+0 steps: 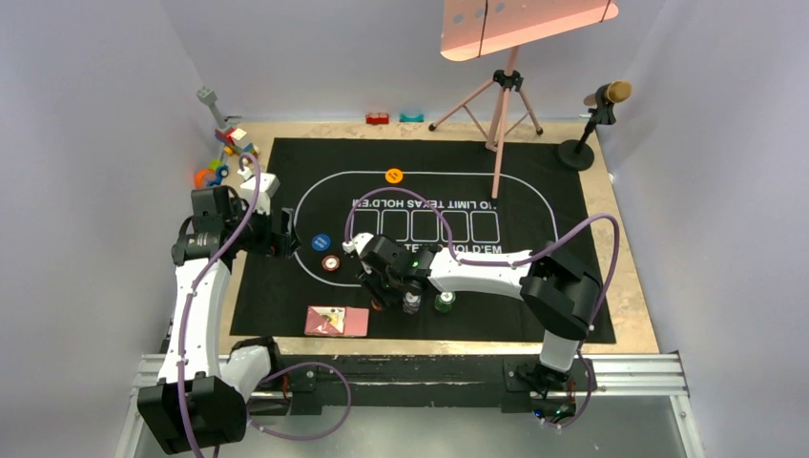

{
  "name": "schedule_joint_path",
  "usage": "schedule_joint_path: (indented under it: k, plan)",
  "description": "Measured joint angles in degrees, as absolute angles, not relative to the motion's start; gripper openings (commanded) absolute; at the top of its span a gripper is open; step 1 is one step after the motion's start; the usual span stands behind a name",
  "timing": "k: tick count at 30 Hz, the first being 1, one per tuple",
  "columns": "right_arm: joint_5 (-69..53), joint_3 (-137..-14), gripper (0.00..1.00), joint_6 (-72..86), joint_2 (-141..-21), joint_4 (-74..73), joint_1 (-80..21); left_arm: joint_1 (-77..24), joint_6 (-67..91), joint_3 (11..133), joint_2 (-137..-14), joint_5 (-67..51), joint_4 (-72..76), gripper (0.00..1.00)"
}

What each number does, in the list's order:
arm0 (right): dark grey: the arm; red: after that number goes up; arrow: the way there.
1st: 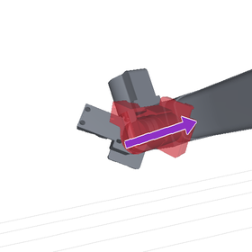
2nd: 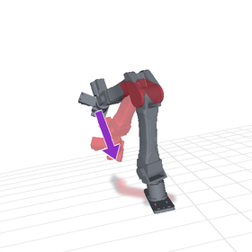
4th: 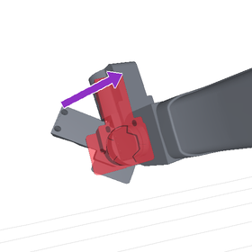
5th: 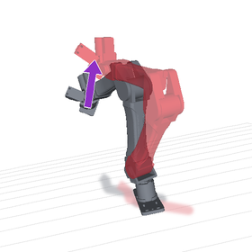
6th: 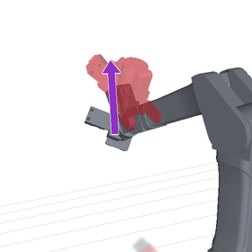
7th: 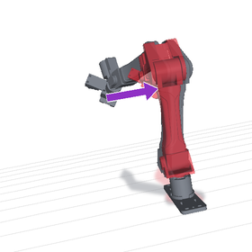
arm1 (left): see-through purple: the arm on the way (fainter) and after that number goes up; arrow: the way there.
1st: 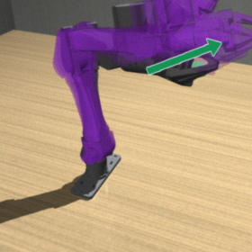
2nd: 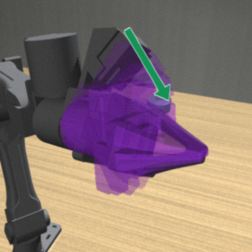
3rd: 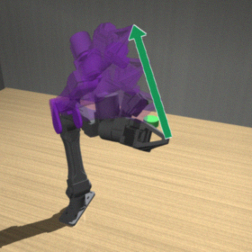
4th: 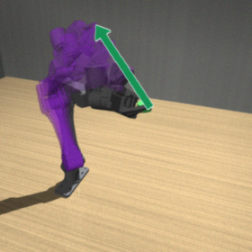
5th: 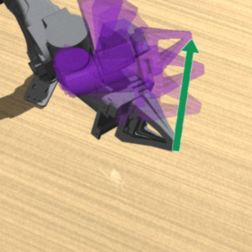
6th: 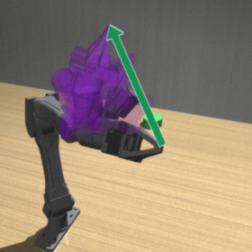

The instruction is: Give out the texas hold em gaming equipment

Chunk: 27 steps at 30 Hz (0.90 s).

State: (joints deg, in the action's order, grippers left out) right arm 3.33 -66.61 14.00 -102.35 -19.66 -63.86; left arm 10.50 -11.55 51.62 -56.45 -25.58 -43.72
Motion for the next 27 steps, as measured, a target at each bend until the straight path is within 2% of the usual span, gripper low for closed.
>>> schedule_joint_path:
  k: [12, 18, 23, 27]
  plan:
    - [4.78, -70.98, 0.15, 13.52, -98.85, -23.73, -62.5, 10.5, -11.55, 51.05, -56.45, -25.58, -43.68, 1.0]
    - [5.21, -80.55, 0.15, 12.75, -98.61, -24.4, -52.18, 10.5, -11.57, 50.98, -56.45, -25.63, -43.7, 1.0]
    - [7.38, -92.38, 0.15, 12.32, -105.58, -23.99, -42.44, 10.5, -11.57, 50.98, -56.45, -25.85, -43.7, 1.0]
    - [8.78, -101.25, 0.15, 12.05, -115.59, -23.99, -37.39, 10.5, -11.57, 50.98, -56.45, -26.04, -43.7, 1.0]
